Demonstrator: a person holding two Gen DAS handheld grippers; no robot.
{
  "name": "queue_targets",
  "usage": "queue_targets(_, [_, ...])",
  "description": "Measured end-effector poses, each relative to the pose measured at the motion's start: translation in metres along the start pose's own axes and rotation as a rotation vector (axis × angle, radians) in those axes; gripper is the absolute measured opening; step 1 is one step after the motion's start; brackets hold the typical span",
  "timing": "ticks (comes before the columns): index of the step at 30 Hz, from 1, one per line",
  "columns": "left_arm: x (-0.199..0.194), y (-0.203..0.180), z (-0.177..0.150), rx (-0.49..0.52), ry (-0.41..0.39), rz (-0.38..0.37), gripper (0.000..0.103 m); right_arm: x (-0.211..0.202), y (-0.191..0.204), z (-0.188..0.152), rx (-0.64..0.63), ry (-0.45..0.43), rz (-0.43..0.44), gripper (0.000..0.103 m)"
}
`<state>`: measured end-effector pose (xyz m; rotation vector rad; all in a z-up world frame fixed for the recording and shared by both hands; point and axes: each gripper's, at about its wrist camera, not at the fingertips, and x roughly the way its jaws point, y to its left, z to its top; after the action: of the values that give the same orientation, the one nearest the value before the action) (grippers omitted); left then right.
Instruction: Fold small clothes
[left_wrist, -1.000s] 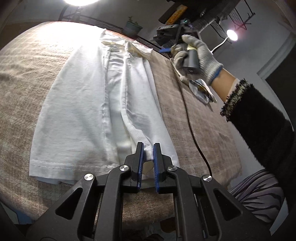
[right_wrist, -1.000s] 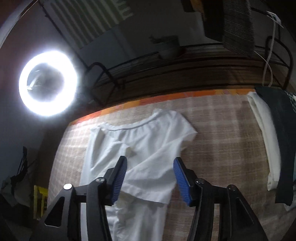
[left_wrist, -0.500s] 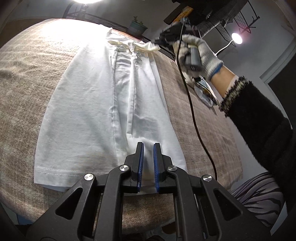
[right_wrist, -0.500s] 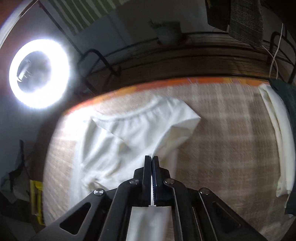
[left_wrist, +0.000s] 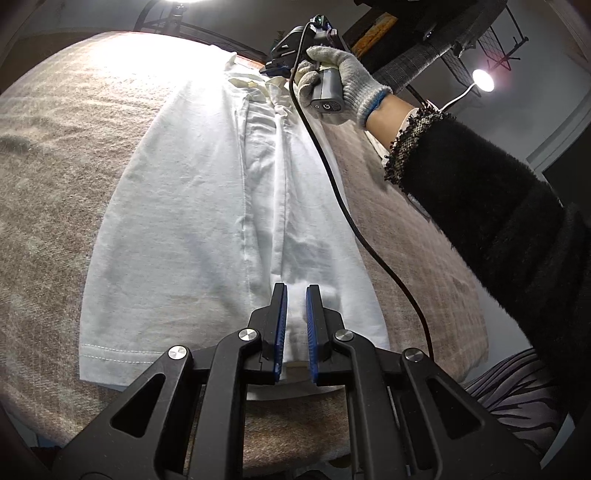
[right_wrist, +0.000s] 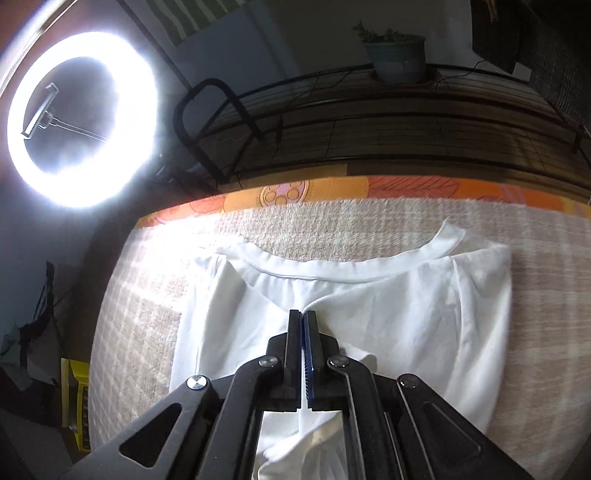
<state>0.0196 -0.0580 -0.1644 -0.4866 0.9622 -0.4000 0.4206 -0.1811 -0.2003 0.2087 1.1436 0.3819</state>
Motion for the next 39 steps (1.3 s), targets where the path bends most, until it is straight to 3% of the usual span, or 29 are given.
queue_targets(3, [-0.004,-0.002,0.0,0.006,-0.005,0.0,0.007,-0.007,-0.01,-0.001,0.054,0.001,0.072,0.033])
queue_targets(4, [-0.005,-0.002,0.0,0.008,-0.009,0.0,0.007,-0.017,-0.014,-0.001,0.073,-0.022,0.101,0.038])
queue_targets(8, [-0.014,-0.005,-0.001,0.034,-0.028,0.014,0.007,-0.083,-0.036,-0.008,0.123,-0.114,0.155,0.038])
queue_targets(10, [-0.018,-0.007,-0.003,0.041,-0.027,0.017,0.007,-0.119,-0.044,-0.022,0.123,-0.147,0.134,0.038])
queue_targets(12, [-0.021,-0.005,-0.005,0.039,-0.026,0.013,0.015,-0.147,-0.05,-0.037,0.11,-0.157,0.107,0.038])
queue_targets(13, [-0.024,-0.004,-0.007,0.035,-0.032,0.012,0.024,-0.159,-0.052,-0.048,0.105,-0.156,0.101,0.038])
queue_targets(14, [-0.027,-0.003,-0.008,0.034,-0.037,0.012,0.03,-0.176,-0.053,-0.065,0.101,-0.151,0.097,0.038])
queue_targets(21, [-0.033,0.0,-0.013,0.038,-0.029,-0.004,0.031,-0.232,-0.042,-0.195,0.066,-0.06,0.106,0.038])
queue_targets(25, [-0.026,0.0,-0.014,0.04,-0.006,0.0,0.031,-0.236,-0.043,-0.275,0.055,0.025,0.12,0.039])
queue_targets(29, [-0.017,-0.009,-0.019,0.086,0.009,0.036,0.031,-0.214,-0.04,-0.338,0.048,0.119,0.113,0.039])
queue_targets(34, [-0.026,-0.021,-0.022,0.161,-0.013,0.048,0.031,-0.187,-0.04,-0.372,0.066,0.199,0.154,0.037])
queue_targets(39, [-0.023,-0.017,-0.008,0.14,0.023,0.028,0.031,-0.183,-0.039,-0.381,0.054,0.198,0.202,0.033])
